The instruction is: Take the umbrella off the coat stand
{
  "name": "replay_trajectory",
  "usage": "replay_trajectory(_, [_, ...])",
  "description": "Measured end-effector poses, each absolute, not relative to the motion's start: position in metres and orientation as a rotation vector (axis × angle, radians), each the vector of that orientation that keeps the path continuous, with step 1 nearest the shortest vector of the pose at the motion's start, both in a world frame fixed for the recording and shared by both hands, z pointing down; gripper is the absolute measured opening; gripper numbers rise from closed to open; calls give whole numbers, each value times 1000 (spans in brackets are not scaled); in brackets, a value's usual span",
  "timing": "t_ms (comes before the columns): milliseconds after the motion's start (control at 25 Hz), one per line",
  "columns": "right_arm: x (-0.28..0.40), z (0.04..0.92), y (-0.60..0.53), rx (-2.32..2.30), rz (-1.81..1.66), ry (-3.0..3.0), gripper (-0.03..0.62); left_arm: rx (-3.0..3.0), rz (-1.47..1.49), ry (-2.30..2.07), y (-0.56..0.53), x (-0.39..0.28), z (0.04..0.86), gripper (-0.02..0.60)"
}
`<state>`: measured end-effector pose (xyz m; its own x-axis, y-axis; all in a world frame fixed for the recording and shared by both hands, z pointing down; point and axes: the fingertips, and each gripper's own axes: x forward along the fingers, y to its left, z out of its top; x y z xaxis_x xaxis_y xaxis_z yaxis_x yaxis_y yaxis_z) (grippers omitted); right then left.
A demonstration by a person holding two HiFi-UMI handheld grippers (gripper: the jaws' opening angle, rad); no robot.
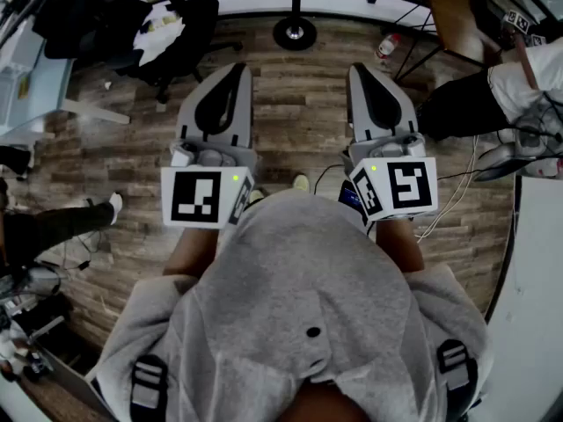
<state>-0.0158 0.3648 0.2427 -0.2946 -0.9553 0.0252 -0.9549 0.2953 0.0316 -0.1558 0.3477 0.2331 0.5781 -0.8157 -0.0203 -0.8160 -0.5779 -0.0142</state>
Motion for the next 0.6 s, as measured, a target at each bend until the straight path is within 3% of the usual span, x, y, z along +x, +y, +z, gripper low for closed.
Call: replay_trajectory(600, [31,248,355,1822,7,-2584,14,-2704,0,1461,341,-107,235,11])
